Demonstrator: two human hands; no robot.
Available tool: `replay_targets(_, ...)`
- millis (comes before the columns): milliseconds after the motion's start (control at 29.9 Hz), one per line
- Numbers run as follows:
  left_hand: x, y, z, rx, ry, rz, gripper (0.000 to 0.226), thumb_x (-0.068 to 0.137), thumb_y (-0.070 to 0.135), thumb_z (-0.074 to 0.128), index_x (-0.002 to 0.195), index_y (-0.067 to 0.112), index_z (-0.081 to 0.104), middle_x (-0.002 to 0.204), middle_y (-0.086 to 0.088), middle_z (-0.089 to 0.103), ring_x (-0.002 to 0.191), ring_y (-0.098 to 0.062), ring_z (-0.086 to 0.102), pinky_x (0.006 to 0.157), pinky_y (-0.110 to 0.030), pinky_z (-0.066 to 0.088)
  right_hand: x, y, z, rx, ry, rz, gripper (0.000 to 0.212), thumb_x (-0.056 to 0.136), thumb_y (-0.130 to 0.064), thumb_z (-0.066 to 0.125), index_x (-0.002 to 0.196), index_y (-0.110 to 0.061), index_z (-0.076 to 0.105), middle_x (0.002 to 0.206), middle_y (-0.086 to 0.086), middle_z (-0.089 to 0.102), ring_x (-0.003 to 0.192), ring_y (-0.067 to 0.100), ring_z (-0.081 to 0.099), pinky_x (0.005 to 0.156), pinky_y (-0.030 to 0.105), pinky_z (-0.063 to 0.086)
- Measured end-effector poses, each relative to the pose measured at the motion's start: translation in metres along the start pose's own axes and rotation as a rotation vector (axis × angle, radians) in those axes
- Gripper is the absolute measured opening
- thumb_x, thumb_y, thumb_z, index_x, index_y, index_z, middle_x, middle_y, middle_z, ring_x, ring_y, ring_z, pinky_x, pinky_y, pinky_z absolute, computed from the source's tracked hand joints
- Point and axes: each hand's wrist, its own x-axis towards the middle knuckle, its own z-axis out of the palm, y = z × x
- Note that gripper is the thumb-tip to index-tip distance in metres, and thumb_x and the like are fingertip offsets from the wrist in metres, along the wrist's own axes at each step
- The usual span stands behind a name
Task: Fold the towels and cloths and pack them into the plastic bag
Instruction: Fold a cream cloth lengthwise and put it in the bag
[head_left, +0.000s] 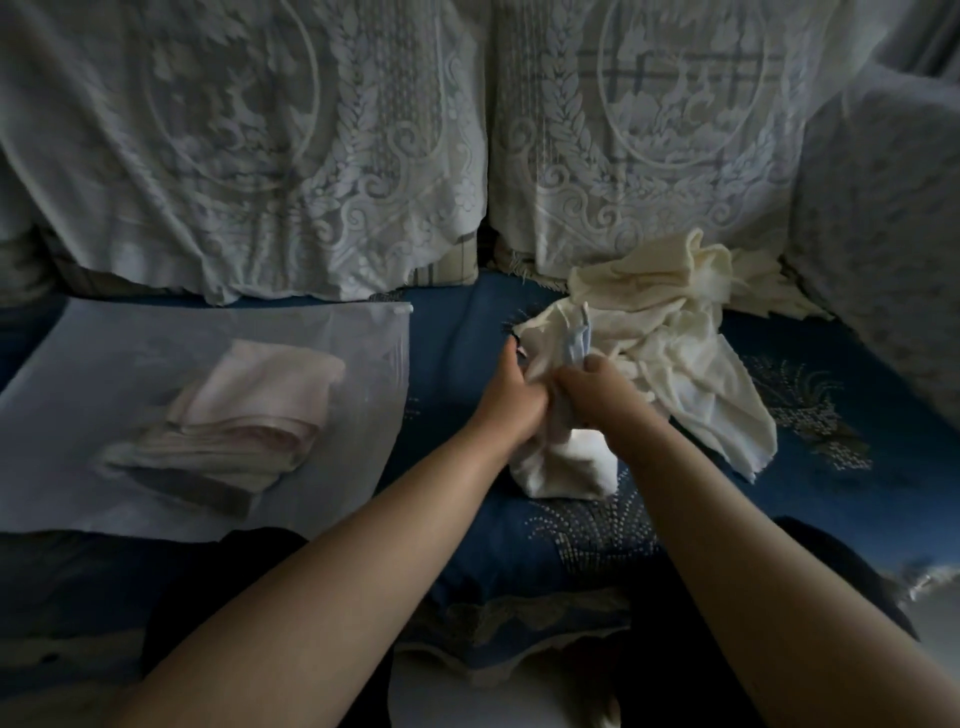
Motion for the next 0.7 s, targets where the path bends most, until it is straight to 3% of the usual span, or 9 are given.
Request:
replay_targets(100, -0.010, 0.002, -0.016, 0.086, -0.040, 0.131, 0.072, 0.098, 0.030, 0.045, 0.152, 0.025, -0.002, 0.147, -0.001, 0.043, 0.130, -0.019, 0.046, 0.104, -0.034, 0.038, -0.006, -0.013, 0.008, 0.113, -0.067, 0.012, 0.052, 0.090, -0.056, 0.046, 0.103, -0.007, 0.057, 0.089, 0.010, 0.063, 0.089, 0.027, 0.063, 0.086, 0.044, 0.054)
replay_targets(167, -0.017, 0.005, -0.026, 0.076, -0.136, 0.167, 0.063, 0.096, 0.026, 0.046, 0.150, 0.024, 0.014, 0.132, 0.001, 0.054, 0.117, -0.016, 0.054, 0.096, -0.031, 0.043, -0.006, -0.016, 0.009, 0.185, -0.129, 0.044, 0.056, 0.081, -0.064, 0.053, 0.092, -0.010, 0.062, 0.090, 0.012, 0.068, 0.085, 0.028, 0.068, 0.079, 0.043, 0.058)
replay_targets(234, -0.020, 0.008, -0.040, -0.005, -0.224, 0.105, 0.045, 0.093, 0.020, 0.043, 0.137, 0.019, 0.038, 0.114, -0.010, 0.060, 0.093, -0.021, 0.062, 0.078, -0.035, 0.050, -0.006, -0.012, 0.016, 0.148, -0.161, 0.061, 0.049, 0.078, -0.057, 0.064, 0.088, -0.009, 0.065, 0.077, 0.010, 0.069, 0.070, 0.023, 0.068, 0.059, 0.032, 0.057)
replay_targets(301, -0.016, 0.007, -0.066, 0.137, -0.092, 0.088, 0.037, 0.096, 0.021, 0.039, 0.133, 0.019, 0.042, 0.116, -0.016, 0.059, 0.079, -0.025, 0.062, 0.068, -0.035, 0.051, -0.003, -0.005, 0.026, 0.159, -0.157, 0.092, 0.033, 0.082, -0.038, 0.069, 0.088, -0.006, 0.062, 0.070, 0.008, 0.063, 0.059, 0.019, 0.060, 0.048, 0.025, 0.050)
replay_targets(401, -0.008, -0.011, -0.126, 0.897, 0.375, 0.185, 0.048, 0.094, 0.041, 0.045, 0.136, 0.020, 0.036, 0.130, -0.013, 0.053, 0.109, -0.032, 0.055, 0.084, -0.039, 0.045, 0.004, 0.007, 0.046, 0.243, -0.095, 0.117, 0.015, 0.082, -0.018, 0.070, 0.082, -0.010, 0.058, 0.069, 0.008, 0.058, 0.059, 0.020, 0.057, 0.055, 0.031, 0.051)
replay_targets(468, -0.009, -0.030, -0.154, 1.198, 0.360, 0.042, 0.075, 0.085, 0.054, 0.053, 0.143, 0.017, 0.023, 0.139, -0.014, 0.037, 0.124, -0.035, 0.038, 0.094, -0.044, 0.039, 0.007, 0.009, 0.062, 0.398, -0.087, 0.131, 0.011, 0.083, -0.016, 0.067, 0.084, -0.009, 0.059, 0.070, 0.009, 0.059, 0.064, 0.021, 0.059, 0.063, 0.034, 0.051)
replay_targets(568, -0.010, -0.054, -0.157, 1.290, 0.222, -0.139, 0.087, 0.081, 0.040, 0.062, 0.147, 0.020, 0.010, 0.141, -0.012, 0.026, 0.125, -0.034, 0.030, 0.095, -0.043, 0.037, 0.004, 0.002, 0.089, 0.571, -0.065, 0.092, 0.008, 0.088, -0.015, 0.060, 0.093, -0.009, 0.060, 0.076, 0.008, 0.063, 0.071, 0.019, 0.062, 0.065, 0.031, 0.052)
replay_targets(635, -0.010, -0.060, -0.160, 1.202, 0.321, -0.142, 0.070, 0.083, 0.019, 0.058, 0.142, 0.014, 0.022, 0.135, -0.013, 0.032, 0.119, -0.034, 0.040, 0.090, -0.041, 0.042, 0.003, -0.003, 0.105, 0.605, -0.015, 0.039, 0.018, 0.088, -0.020, 0.059, 0.105, -0.015, 0.057, 0.086, 0.007, 0.065, 0.081, 0.020, 0.063, 0.070, 0.032, 0.054)
replay_targets(702, -0.010, -0.059, -0.173, 1.050, 0.438, -0.082, 0.042, 0.088, 0.013, 0.049, 0.129, 0.010, 0.043, 0.125, -0.013, 0.046, 0.107, -0.033, 0.054, 0.083, -0.039, 0.047, 0.002, -0.007, 0.120, 0.635, 0.014, -0.038, 0.018, 0.087, -0.022, 0.058, 0.105, -0.023, 0.054, 0.093, 0.006, 0.064, 0.090, 0.021, 0.062, 0.076, 0.033, 0.053)
